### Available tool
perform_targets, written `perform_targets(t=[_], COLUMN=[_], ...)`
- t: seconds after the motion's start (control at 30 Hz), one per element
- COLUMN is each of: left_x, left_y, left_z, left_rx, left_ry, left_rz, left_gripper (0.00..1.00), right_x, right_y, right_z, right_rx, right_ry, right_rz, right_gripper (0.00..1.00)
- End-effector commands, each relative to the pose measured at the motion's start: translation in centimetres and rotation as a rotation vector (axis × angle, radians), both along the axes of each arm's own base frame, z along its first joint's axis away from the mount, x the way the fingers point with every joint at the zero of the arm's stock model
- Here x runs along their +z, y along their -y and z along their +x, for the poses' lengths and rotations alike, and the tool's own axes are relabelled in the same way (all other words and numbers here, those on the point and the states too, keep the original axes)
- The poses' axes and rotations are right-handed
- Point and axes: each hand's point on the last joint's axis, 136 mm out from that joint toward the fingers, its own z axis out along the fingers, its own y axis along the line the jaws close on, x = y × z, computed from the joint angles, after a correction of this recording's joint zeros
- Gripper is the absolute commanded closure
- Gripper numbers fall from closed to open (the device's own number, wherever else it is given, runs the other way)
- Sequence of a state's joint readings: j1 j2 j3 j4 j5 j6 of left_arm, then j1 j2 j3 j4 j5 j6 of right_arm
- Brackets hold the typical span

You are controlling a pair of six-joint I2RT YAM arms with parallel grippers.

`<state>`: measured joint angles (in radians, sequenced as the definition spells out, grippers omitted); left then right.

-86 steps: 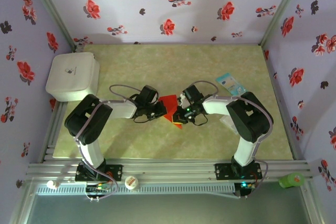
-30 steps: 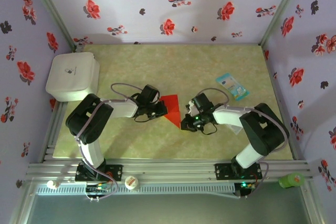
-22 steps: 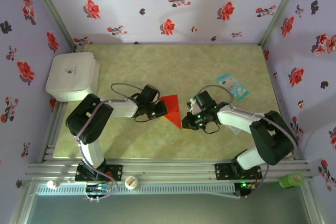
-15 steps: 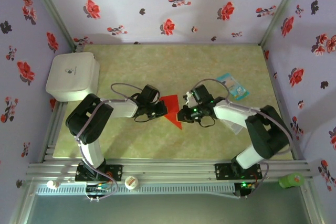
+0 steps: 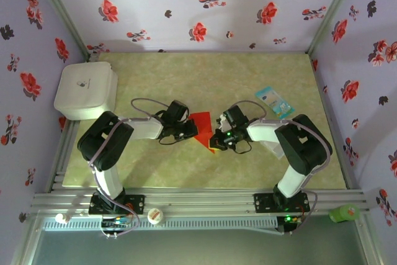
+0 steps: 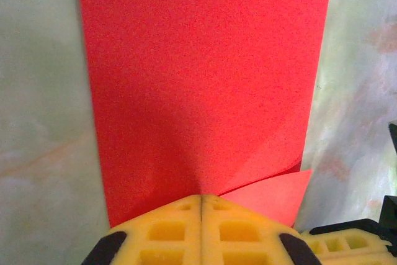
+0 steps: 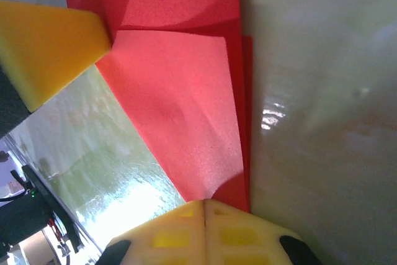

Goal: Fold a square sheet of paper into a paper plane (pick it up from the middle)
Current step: Third fold the triangle at the center of the table.

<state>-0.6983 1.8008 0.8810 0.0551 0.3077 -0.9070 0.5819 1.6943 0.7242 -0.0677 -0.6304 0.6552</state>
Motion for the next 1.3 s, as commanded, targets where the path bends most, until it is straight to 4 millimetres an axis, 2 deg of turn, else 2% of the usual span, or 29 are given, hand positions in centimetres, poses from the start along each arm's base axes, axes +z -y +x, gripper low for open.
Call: perform_targets(t=[0.0, 0.13, 0.27, 0.53, 0.7, 1.0, 1.13, 1.27], left_x=[-0.7, 1.7, 3.1, 4.0, 2.5, -0.5, -2.4, -2.5], left_y=[-2.2, -1.5, -0.7, 3.4, 4.5, 2.8, 0.4, -1.9], left_z=[-0.2, 0.0, -1.1, -2.6, -3.1, -3.3, -2.7, -2.1], left_rx=[0.018, 0.013, -0.022, -0.121, -0.141, -0.061, 0.042, 0.119], left_ry=[0.017, 0.092, 0.151, 0.124, 0.013, -0.089, -0.131, -0.122], left_rz=[0.138, 0.13, 0.19, -0.001, -0.121, -0.141, -0.072, 0.018], left_gripper=[0.92, 0.87, 0.87, 0.91, 0.93, 0.94, 0.94, 0.94], right_x=[-2.6, -2.8, -2.7, -2.5, -2.7, -2.9, -2.9, -2.8], right_y=[2.0, 2.3, 2.3, 2.4, 2.5, 2.6, 2.7, 2.8], right_z=[-1.2, -1.3, -1.1, -1.0, -1.3, -1.5, -1.5, -1.6], right_rx=[-0.03, -0.039, -0.04, -0.034, -0.038, -0.033, -0.033, -0.031], right_ry=[-0.054, -0.057, -0.054, -0.048, -0.055, -0.058, -0.059, -0.054], right_rz=[-0.103, -0.116, -0.121, -0.134, -0.126, -0.133, -0.136, -0.143], right_gripper=[0.97, 0.98, 0.97, 0.97, 0.98, 0.97, 0.98, 0.98])
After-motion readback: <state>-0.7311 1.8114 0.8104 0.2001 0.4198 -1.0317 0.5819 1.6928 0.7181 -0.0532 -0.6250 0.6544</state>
